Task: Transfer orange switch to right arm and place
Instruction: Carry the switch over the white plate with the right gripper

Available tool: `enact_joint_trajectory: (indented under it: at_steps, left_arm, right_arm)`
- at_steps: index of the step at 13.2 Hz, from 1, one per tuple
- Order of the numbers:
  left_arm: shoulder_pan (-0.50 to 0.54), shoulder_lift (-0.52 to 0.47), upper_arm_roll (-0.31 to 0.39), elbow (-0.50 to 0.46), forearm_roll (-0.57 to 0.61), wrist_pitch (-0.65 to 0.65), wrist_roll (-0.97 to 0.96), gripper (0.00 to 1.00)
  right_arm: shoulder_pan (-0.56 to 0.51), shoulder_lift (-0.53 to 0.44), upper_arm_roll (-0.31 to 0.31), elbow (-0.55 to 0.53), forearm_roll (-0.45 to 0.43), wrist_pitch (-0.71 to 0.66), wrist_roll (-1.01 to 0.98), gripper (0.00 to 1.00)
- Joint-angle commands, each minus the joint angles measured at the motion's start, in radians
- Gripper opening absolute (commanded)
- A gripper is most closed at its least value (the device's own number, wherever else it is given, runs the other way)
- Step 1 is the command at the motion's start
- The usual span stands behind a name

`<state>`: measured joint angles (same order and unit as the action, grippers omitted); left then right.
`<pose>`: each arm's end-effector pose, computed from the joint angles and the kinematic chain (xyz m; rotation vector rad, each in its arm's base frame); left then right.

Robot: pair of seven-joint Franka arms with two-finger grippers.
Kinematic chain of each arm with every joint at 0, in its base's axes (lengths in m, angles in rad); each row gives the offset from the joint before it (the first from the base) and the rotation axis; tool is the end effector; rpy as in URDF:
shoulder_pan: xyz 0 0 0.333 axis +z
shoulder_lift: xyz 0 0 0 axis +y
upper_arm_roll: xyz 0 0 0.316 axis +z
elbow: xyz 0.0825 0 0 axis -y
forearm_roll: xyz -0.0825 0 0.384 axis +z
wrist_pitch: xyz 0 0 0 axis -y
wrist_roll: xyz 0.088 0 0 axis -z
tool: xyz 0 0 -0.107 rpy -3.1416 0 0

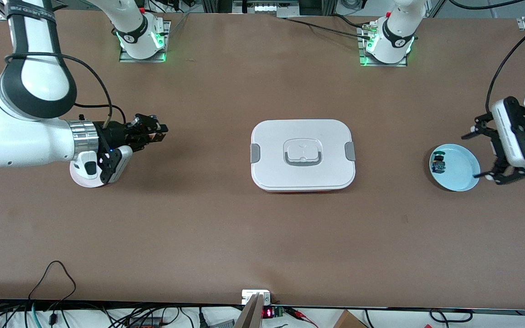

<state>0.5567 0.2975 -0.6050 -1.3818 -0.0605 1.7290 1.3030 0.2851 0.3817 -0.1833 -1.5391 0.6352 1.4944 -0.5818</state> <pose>0.6444 0.0183 0.5793 2.3747 -1.8344 0.3248 0.6136 0.1450 0.4272 -2.3683 -0.7242 0.3349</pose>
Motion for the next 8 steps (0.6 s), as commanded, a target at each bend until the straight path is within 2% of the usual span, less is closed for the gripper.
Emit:
enact_joint_trajectory:
  at_steps: [1, 3, 4, 6, 8]
  left_arm:
    - [-0.122, -0.110, 0.167, -0.123, 0.011, 0.220, -0.096, 1.00]
    - [-0.205, -0.167, 0.243, -0.212, 0.013, 0.358, -0.096, 1.00]
    - [-0.219, -0.179, 0.249, -0.273, 0.014, 0.400, -0.097, 1.00]
    - [-0.222, -0.210, 0.279, -0.421, 0.021, 0.611, -0.109, 1.00]
    - [-0.261, -0.241, 0.315, -0.436, 0.021, 0.623, -0.268, 1.00]
  right_arm:
    - [-0.026, -0.021, 0.011, -0.035, -0.168, -0.003, -0.119, 0.06]
    - [-0.047, -0.020, 0.011, -0.061, -0.303, 0.019, -0.205, 0.06]
    - [-0.053, -0.021, 0.011, -0.084, -0.369, 0.062, -0.255, 0.06]
    - [-0.073, -0.021, 0.011, -0.128, -0.487, 0.166, -0.401, 0.06]
    - [-0.083, -0.023, 0.011, -0.183, -0.573, 0.277, -0.525, 0.06]
